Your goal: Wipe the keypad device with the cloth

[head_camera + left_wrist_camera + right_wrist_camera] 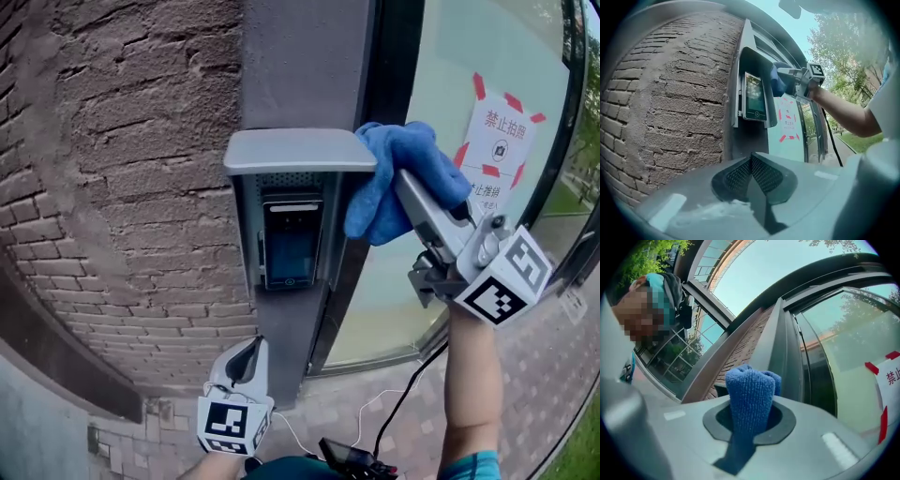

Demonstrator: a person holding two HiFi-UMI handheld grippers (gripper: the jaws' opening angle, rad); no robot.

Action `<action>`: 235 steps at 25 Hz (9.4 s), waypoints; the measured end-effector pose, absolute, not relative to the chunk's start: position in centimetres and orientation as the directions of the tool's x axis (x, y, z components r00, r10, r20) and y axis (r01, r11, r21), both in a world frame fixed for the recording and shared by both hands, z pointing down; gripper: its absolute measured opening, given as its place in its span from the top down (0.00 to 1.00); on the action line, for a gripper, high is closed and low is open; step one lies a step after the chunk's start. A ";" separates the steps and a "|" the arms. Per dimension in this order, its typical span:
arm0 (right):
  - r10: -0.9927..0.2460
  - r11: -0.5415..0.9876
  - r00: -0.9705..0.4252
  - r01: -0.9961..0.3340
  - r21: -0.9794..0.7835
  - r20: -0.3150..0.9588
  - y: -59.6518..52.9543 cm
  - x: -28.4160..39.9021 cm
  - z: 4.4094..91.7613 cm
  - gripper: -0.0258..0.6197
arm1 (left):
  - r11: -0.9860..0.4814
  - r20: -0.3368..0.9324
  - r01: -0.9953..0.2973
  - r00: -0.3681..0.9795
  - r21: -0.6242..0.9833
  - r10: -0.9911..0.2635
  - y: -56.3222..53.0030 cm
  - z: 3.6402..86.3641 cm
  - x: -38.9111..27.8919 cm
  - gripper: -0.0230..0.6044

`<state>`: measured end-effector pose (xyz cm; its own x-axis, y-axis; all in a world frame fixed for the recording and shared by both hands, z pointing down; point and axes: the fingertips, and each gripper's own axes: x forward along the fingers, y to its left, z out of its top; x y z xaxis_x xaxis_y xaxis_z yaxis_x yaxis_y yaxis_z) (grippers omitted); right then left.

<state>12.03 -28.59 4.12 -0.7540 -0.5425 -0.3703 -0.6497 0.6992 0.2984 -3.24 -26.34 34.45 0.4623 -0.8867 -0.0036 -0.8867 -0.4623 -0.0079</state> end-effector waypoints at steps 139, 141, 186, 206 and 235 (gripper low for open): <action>-0.772 0.315 -0.593 -0.671 0.671 -0.231 -25.3 -3.9 7.6 0.89 | -0.328 -0.246 -0.922 0.373 -0.205 -0.895 -27.8 16.3 -11.0 0.97; -0.781 0.323 -0.590 -0.661 0.677 -0.204 -26.2 -3.6 8.7 0.89 | -0.321 -0.270 -0.920 0.375 -0.224 -0.887 -27.8 15.6 -10.8 0.97; -0.820 0.351 -0.560 -0.657 0.667 -0.121 -28.2 -2.8 15.4 0.89 | -0.400 -0.187 -0.893 0.437 -0.206 -0.880 -26.6 21.5 -6.9 0.97; -0.848 0.350 -0.499 -0.779 0.520 -0.177 -26.0 3.2 13.8 0.89 | -0.461 -0.182 -0.865 0.495 -0.199 -0.850 -26.6 21.6 -4.0 0.97; -0.895 0.295 -0.424 -0.792 0.535 -0.134 -26.8 7.3 18.3 0.89 | -0.479 -0.135 -0.859 0.505 -0.182 -0.853 -27.7 23.9 -2.5 0.97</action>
<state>7.29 -26.76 18.34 -0.4243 -0.8955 -0.1345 -0.7917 0.2947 0.5351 -2.48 -27.66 23.88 0.5046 -0.8527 -0.1354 -0.8586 -0.4792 -0.1820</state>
